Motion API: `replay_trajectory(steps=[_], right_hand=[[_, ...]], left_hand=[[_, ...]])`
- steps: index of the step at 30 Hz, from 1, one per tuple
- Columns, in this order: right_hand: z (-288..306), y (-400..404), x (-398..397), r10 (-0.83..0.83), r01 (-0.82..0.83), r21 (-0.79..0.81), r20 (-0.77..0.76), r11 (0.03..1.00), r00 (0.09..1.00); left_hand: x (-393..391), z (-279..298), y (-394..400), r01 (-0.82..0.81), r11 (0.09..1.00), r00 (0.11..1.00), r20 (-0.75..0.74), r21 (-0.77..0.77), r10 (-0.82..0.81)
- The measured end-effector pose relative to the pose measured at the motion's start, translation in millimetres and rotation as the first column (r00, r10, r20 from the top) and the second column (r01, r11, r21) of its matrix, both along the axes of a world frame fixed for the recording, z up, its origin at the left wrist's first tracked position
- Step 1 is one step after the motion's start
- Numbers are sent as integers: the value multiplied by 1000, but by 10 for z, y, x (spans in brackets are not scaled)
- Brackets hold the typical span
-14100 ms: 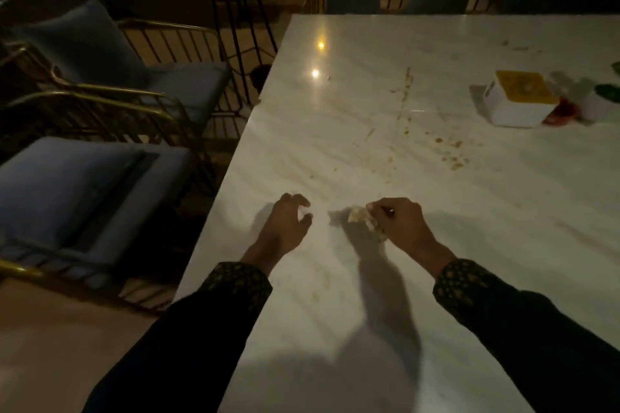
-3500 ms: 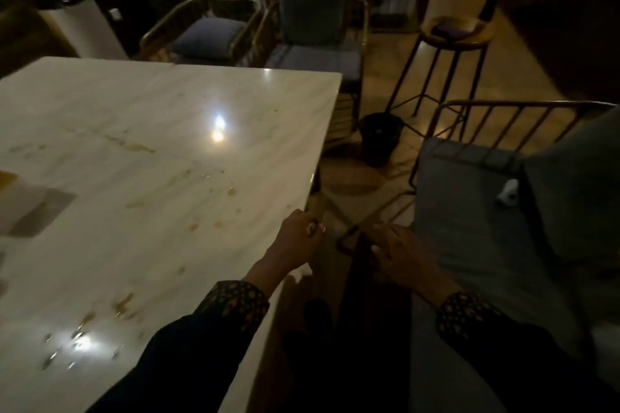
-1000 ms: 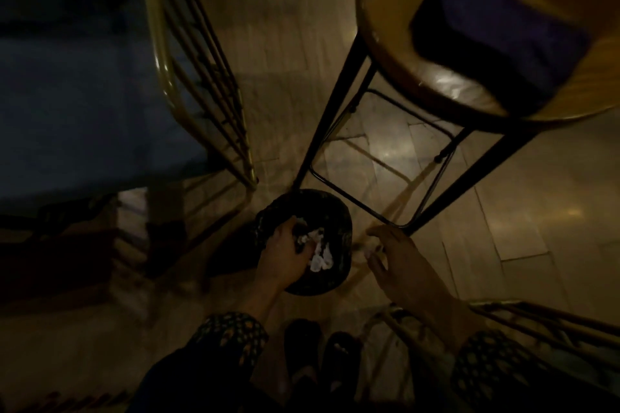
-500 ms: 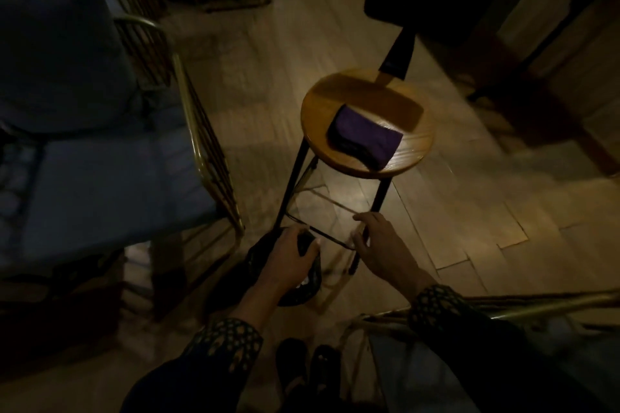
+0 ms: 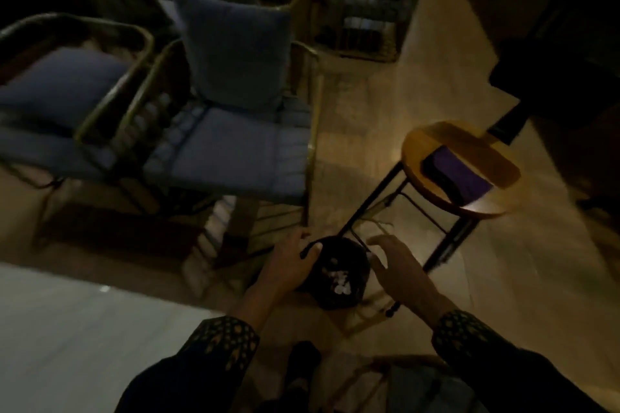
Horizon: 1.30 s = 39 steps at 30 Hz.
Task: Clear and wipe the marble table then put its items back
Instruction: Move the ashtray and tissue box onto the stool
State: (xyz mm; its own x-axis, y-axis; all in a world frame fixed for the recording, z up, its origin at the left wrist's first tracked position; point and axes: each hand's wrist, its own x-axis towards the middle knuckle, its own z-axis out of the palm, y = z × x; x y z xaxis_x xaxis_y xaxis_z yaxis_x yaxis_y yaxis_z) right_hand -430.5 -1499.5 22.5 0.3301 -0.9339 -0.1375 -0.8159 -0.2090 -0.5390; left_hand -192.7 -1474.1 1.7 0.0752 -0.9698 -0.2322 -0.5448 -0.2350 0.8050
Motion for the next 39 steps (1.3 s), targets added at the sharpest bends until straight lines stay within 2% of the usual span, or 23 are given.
replay_trajectory(steps=[5,8,13,16,21,25,28,30,33,39], right_hand=[[-74,424,604,281,-281,-11,-6,960,960],[-89,867,991,427,-427,-18,15,904,904],[-116,1651,1639,683,-681,-46,55,731,729],[-62,2143,2058,776,-772,-74,66,631,628],[41,3075,2805,920,-911,-134,40,390,389],[134,3895,3353,981,-970,-146,31,194,191],[195,4542,3676,997,-987,-141,21,77,75],[241,4977,3898,1000,-989,-146,11,16,15],[338,5612,4256,999,-983,-178,17,-37,-40],[520,6825,4914,997,-978,-207,57,-34,-47]], left_hand=[[342,67,1080,-281,955,959,23,-93,284],[439,28,1831,-446,892,895,-1,-70,447],[590,56,3026,-619,780,778,65,-92,625],[743,112,3732,-750,652,645,97,-112,758],[966,193,4992,-897,412,397,122,-158,910],[1106,242,5983,-964,198,179,122,-176,976],[1167,272,6670,-980,103,75,164,-170,984],[1248,281,7130,-983,64,30,193,-174,981],[1440,347,7796,-982,52,11,217,-184,976],[2122,582,9062,-978,77,25,259,-192,966]])
